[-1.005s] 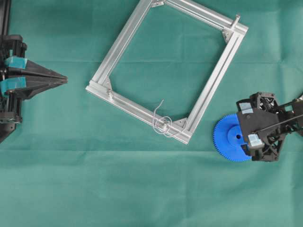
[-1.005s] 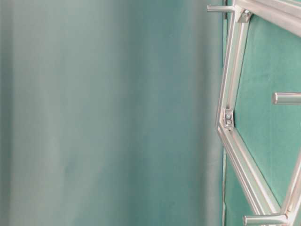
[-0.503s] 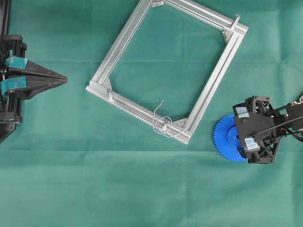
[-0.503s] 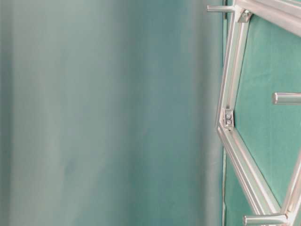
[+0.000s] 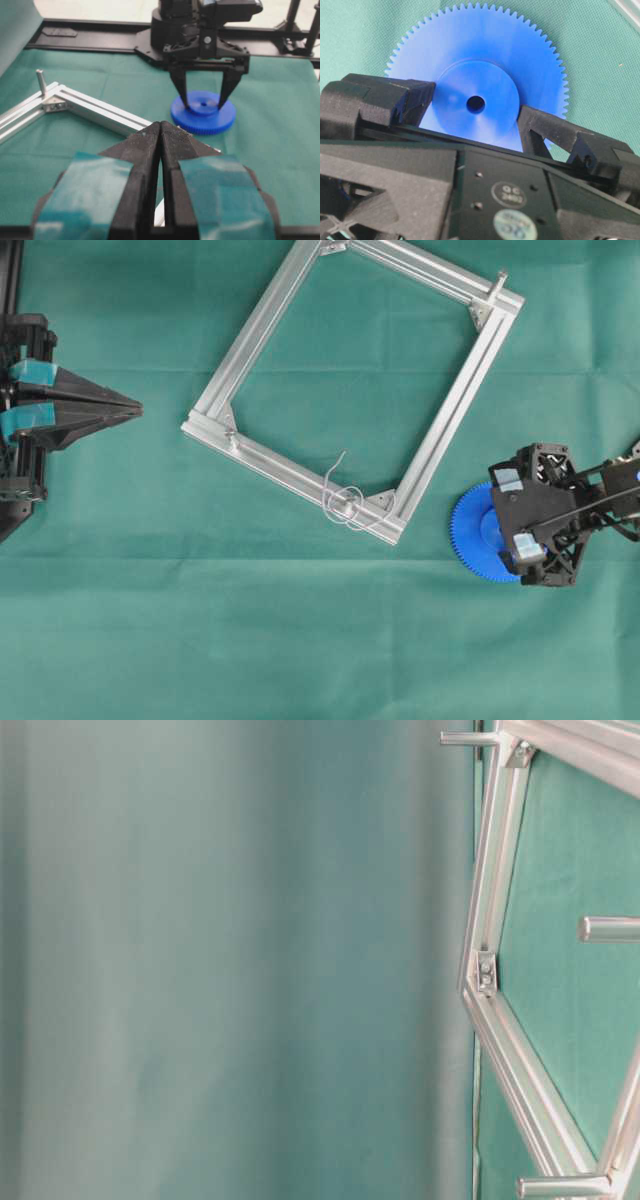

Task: Find the location of the shaft and insert the gear.
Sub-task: 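Lower the open right gripper over the blue gear and close on it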

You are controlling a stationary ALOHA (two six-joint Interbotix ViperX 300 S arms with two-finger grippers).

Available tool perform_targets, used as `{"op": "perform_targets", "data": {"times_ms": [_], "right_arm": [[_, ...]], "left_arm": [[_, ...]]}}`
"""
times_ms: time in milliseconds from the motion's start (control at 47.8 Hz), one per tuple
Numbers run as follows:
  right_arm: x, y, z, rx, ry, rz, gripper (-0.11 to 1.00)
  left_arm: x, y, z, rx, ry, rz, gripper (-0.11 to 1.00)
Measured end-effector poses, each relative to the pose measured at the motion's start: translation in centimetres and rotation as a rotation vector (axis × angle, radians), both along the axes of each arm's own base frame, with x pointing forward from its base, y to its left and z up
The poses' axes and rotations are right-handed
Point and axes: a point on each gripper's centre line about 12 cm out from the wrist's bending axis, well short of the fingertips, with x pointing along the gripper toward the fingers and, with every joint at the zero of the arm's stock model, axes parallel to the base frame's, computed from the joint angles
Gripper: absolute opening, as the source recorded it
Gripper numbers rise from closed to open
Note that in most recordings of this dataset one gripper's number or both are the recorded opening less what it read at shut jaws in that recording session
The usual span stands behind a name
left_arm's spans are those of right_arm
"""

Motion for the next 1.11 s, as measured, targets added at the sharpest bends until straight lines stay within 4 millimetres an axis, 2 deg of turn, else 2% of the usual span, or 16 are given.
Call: {"op": "perform_targets", "data": {"times_ms": [63,168,775,1110], "right_arm": [[0.0,0.0,0.0,-0.001,0.001,0.001,0.85],[0.0,0.2,0.1,0.000,-0.003,0.009,0.69],[0.0,0.2,0.6,0.000,0.034,-0.003,0.69],[0.9,0.4,4.7,0.002,0.030,-0.001,0.69]], "left_arm": [[0.0,0.0,0.1,-0.003,-0.003,-0.001,0.02],[0.0,0.0,0.1,-0.003,-0.002,0.000,0.02],[0.0,0.0,0.0,-0.003,0.003,0.000,0.02],[0.0,0.0,0.0,-0.003,0.004,0.000,0.02]]}}
